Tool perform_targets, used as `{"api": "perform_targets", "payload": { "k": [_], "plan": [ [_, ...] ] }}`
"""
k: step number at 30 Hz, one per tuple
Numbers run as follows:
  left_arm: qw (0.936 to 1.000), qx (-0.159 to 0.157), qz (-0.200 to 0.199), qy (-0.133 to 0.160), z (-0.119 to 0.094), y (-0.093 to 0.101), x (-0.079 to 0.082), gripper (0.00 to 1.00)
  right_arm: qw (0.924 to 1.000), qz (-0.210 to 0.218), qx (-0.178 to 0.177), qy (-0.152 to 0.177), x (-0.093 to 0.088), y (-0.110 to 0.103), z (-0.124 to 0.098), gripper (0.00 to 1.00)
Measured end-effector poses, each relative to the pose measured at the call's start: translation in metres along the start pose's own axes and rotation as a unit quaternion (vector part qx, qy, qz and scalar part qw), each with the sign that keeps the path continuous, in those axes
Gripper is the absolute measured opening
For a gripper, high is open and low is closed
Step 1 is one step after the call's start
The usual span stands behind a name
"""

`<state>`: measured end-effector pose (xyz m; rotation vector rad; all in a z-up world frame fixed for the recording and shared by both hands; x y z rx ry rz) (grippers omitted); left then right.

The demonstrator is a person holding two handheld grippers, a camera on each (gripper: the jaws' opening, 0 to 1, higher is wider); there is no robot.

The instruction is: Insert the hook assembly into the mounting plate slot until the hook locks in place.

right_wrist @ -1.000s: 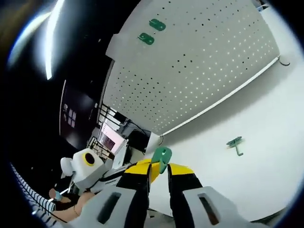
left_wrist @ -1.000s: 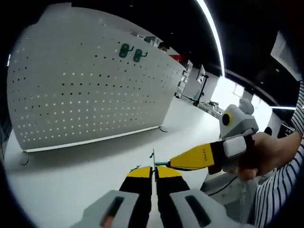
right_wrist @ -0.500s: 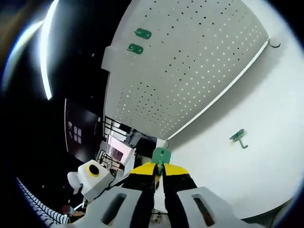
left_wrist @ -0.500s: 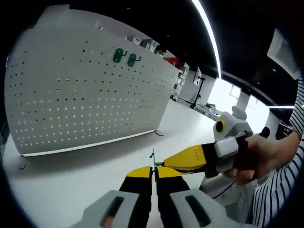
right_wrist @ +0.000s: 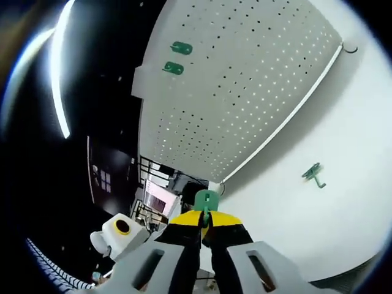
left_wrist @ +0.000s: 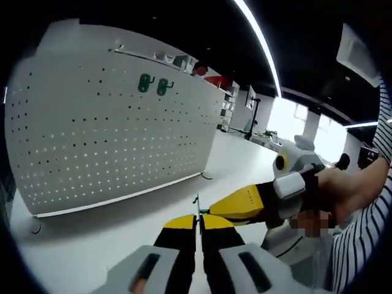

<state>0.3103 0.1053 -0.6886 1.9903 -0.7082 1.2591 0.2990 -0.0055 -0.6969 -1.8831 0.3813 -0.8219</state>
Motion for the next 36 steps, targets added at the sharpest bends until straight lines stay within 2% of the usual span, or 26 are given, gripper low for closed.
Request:
{"api": "perform_targets", "payload": {
  "k": [4, 6, 11, 14, 19, 23, 25, 29, 33, 36],
  "plan": [
    [0.9997, 0.002, 0.023, 0.004, 0.0, -0.001, 0.001, 0.01, 1.0, -0.006, 0.002, 0.006, 0.0, -0.003, 0.001, 0.0],
    [0.9997, 0.001, 0.022, 0.004, -0.001, 0.0, 0.002, 0.02, 0.9999, -0.015, 0.0, 0.008, 0.0, -0.003, 0.001, 0.0],
    [0.9993, 0.0, 0.038, 0.006, -0.003, -0.001, 0.004, 0.03, 0.9978, -0.066, -0.004, 0.005, 0.001, -0.01, 0.001, 0.0],
    [0.9988, -0.002, 0.049, -0.001, -0.004, -0.001, 0.006, 0.04, 0.9934, -0.114, -0.008, -0.002, 0.003, -0.014, 0.002, 0.0],
    [0.9987, -0.004, 0.05, -0.006, -0.006, -0.003, 0.01, 0.05, 0.9898, -0.142, -0.006, -0.003, 0.003, -0.021, 0.003, 0.0],
    [0.9993, -0.009, 0.033, -0.01, -0.009, -0.006, 0.011, 0.17, 0.9809, -0.194, -0.008, -0.007, 0.004, -0.024, 0.003, 0.0],
    [0.9997, -0.017, 0.017, -0.01, -0.011, -0.007, 0.01, 0.27, 0.9731, -0.23, -0.01, -0.008, 0.004, -0.026, 0.003, 0.0],
    [0.9996, -0.026, 0.0, -0.01, -0.014, -0.009, 0.009, 0.39, 0.9576, -0.287, -0.008, -0.017, 0.003, -0.032, 0.004, 0.0],
    [0.9994, -0.032, -0.004, -0.016, -0.018, -0.009, 0.007, 0.44, 0.9462, -0.323, -0.01, -0.024, 0.001, -0.038, 0.008, 0.0],
    [0.9992, -0.033, -0.01, -0.02, -0.02, -0.01, 0.006, 0.52, 0.9428, -0.332, -0.007, -0.028, 0.001, -0.041, 0.01, 0.0]
  ]
}}
Point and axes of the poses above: the point that each gripper's makers call its tool centre point, and the gripper's own axes: z roughly forward along the fingers, y roughly to its right, x roughly out of its top, the point moved 7 cm from there along -z, roughly backward along the fingers, and after that the axes turned 4 degrees about -x, right-handed, at the moved point
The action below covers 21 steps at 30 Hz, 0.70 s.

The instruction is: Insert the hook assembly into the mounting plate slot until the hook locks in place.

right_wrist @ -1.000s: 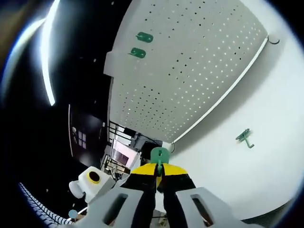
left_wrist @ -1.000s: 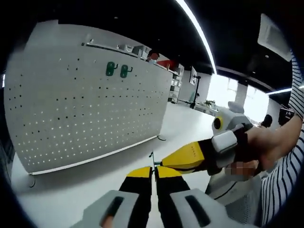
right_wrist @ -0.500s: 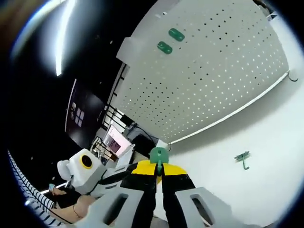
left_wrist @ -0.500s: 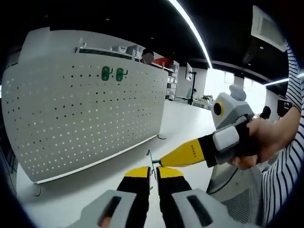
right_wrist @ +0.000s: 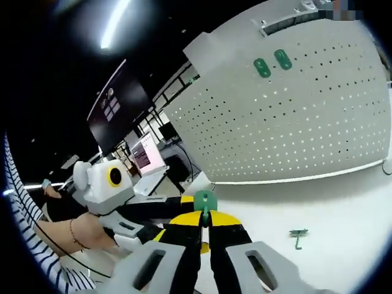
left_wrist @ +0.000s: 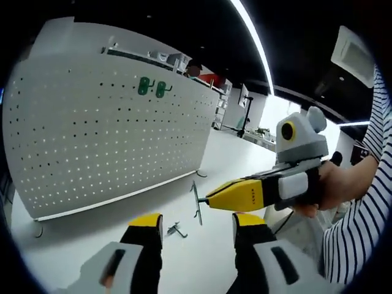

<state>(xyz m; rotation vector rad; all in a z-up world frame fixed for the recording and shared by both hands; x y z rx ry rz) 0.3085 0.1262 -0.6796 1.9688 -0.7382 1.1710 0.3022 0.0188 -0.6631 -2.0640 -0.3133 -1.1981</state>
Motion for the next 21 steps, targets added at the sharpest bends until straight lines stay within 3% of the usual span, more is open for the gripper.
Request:
{"api": "perform_targets", "payload": {
  "k": [10, 21],
  "plan": [
    [0.9997, 0.011, -0.02, 0.001, -0.006, -0.004, -0.004, 0.79, 0.9977, -0.067, 0.0, -0.001, 0.008, -0.003, 0.004, 0.0],
    [0.9991, 0.018, -0.035, 0.013, -0.008, -0.005, 0.0, 1.0, 0.996, -0.087, -0.014, 0.013, 0.017, 0.001, 0.006, 0.0]
  ]
}}
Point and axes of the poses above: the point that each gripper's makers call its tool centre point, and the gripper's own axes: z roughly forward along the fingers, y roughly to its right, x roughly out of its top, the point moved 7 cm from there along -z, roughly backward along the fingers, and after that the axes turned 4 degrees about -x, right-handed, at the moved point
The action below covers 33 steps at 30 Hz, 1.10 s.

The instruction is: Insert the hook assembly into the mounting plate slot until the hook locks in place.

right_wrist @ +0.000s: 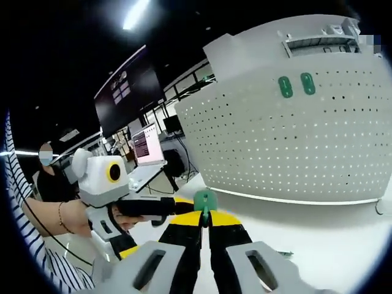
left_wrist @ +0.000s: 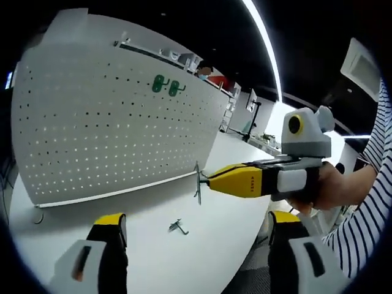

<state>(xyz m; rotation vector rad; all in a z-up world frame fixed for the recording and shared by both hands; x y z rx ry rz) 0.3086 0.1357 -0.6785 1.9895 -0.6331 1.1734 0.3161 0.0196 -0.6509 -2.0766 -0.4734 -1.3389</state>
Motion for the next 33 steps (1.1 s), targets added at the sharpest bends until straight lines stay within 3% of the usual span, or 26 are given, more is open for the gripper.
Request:
{"api": "perform_targets", "payload": {
  "k": [14, 33],
  "plan": [
    [0.999, -0.009, -0.017, 0.04, 0.0, 0.003, 0.012, 1.0, 0.9959, -0.019, -0.052, 0.071, 0.024, 0.013, -0.001, 0.0],
    [0.9983, 0.004, -0.04, 0.042, 0.0, -0.005, 0.015, 1.0, 0.9812, -0.057, -0.134, 0.127, 0.048, 0.042, 0.012, 0.0]
  ]
}}
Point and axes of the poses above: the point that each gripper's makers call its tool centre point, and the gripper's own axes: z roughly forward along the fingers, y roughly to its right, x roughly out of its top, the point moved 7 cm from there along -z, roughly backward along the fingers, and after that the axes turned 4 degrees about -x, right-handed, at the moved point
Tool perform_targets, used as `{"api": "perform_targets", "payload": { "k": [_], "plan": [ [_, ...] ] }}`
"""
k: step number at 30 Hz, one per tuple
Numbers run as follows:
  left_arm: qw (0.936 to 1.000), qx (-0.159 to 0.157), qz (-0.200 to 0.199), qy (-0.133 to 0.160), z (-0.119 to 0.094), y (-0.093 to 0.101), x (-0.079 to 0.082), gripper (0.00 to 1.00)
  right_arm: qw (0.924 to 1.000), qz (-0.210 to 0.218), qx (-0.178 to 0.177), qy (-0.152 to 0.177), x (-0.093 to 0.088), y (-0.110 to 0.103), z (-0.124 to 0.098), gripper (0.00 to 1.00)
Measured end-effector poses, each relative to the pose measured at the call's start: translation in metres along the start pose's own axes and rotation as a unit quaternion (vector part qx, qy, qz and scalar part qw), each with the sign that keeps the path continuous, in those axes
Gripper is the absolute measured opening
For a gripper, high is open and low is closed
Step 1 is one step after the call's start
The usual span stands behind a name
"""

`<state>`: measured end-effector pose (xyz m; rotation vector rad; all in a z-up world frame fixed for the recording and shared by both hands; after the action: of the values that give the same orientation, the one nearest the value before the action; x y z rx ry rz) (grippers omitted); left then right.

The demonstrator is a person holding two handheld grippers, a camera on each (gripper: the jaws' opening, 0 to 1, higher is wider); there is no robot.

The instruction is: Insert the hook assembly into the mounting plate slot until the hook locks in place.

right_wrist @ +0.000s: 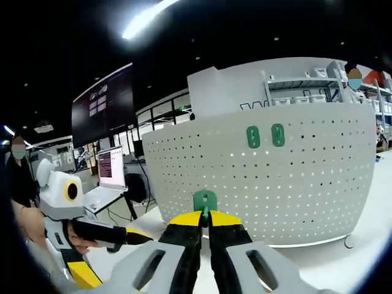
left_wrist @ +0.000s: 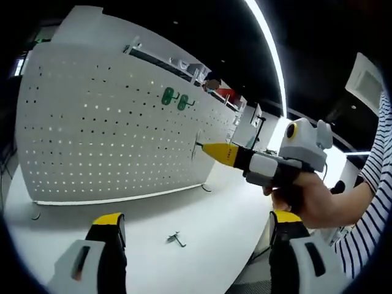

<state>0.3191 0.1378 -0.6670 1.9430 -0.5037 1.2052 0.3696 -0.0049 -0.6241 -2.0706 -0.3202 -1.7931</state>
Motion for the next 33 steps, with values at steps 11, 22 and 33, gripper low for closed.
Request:
{"api": "perform_targets", "payload": {
  "k": [11, 22, 33],
  "plan": [
    [0.9995, -0.013, -0.024, 0.013, 0.003, 0.005, -0.004, 1.0, 0.9993, -0.005, -0.033, 0.016, 0.008, 0.018, 0.017, 0.0],
    [0.9993, -0.005, -0.037, 0.008, 0.001, -0.004, -0.009, 1.0, 0.9966, -0.01, -0.071, 0.041, 0.022, 0.043, 0.032, 0.0],
    [0.999, -0.006, -0.044, 0.006, 0.001, -0.006, -0.009, 0.98, 0.9924, -0.011, -0.109, 0.056, 0.033, 0.073, 0.042, 0.0]
  ]
}}
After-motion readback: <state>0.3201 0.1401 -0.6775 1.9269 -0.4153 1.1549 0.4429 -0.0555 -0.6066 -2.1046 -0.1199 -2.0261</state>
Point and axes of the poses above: the point that each gripper's makers call its tool centre point, and the gripper's own axes: z roughly forward along the fingers, y roughly to its right, x roughly out of its top, the point moved 7 cm from there along -z, roughly backward along the fingers, and after that the axes turned 4 degrees about -x, right-handed, at the moved point
